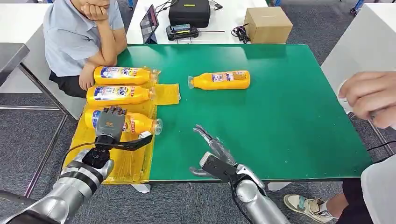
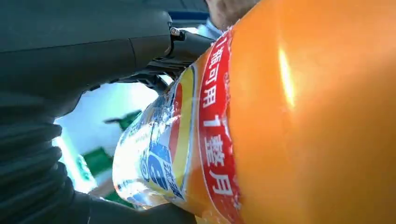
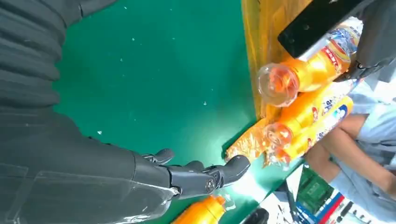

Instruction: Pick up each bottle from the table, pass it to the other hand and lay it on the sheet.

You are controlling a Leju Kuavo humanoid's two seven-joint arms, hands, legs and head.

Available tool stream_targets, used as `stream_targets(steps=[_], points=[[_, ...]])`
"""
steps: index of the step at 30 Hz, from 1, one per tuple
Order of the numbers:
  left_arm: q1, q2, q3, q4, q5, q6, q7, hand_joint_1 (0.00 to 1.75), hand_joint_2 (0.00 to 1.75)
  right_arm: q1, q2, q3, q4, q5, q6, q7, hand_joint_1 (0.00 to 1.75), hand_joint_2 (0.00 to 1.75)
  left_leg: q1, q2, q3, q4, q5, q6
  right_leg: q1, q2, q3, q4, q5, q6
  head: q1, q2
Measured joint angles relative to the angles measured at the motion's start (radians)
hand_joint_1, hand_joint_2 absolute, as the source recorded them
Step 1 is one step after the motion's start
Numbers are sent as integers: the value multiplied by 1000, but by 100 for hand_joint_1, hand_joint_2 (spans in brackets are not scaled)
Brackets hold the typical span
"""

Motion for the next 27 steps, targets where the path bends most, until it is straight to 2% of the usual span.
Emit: stream_targets(steps=[1,6,9,10,11,12,14,15,16,17,18,20,27], points=[[-1,0,4,2,-6,-8,-1,96,175,3,0,0,0,0,0,0,0,175,0,0,0,0,0,0,0,0,0,0,0,0,0,0],[-37,-11,1,55,-23,-163,-5,94,175,-3,8,0,4,3,3,-3,0,175,0,0,0,0,0,0,0,0,0,0,0,0,-1,0],[-65,-20,1,89,-24,-186,-6,94,175,-12,17,0,9,6,6,-5,0,175,0,0,1,0,0,0,0,0,1,0,0,0,-1,0],[-70,-22,0,96,-23,-186,-6,115,175,-14,18,0,10,6,6,-6,0,175,0,0,1,0,0,0,0,0,1,0,0,0,0,0],[-73,-24,0,102,-24,-186,-7,148,175,-15,19,0,11,6,6,-6,0,175,0,0,1,0,0,0,0,0,1,0,0,0,-1,0],[-77,-26,0,109,-24,-186,-7,150,175,-16,20,0,13,6,6,-6,0,175,0,0,1,0,0,0,0,0,1,0,0,0,-1,0],[-82,-29,0,119,-22,-190,-16,143,175,-16,22,0,14,6,6,-6,0,175,0,0,1,0,0,0,0,0,1,0,0,0,0,0],[-84,-32,1,124,-16,-198,-28,99,175,-17,22,0,14,6,7,-6,0,175,0,0,1,0,0,0,0,0,2,0,0,0,-1,0],[-86,-37,3,130,-2,-206,-46,26,175,-17,22,0,14,6,8,-6,0,175,0,0,2,0,0,0,0,0,2,0,0,0,0,0],[-87,-39,6,136,8,-211,-58,30,175,-17,22,0,15,6,8,-6,0,175,0,0,2,0,0,0,0,0,2,0,0,0,-1,0],[-90,-43,13,141,18,-216,-71,16,175,-17,22,0,16,7,7,-6,0,175,0,-1,2,0,0,0,0,-1,2,0,0,0,-1,0],[-95,-52,21,151,22,-231,-80,2,175,-17,22,0,16,8,7,-7,0,175,0,-2,2,0,0,0,0,-2,3,0,0,0,-1,0],[-111,-77,27,176,18,-300,-82,0,175,-18,28,0,17,11,10,-8,0,175,0,-1,3,0,0,0,0,-2,4,0,0,0,-1,0]])
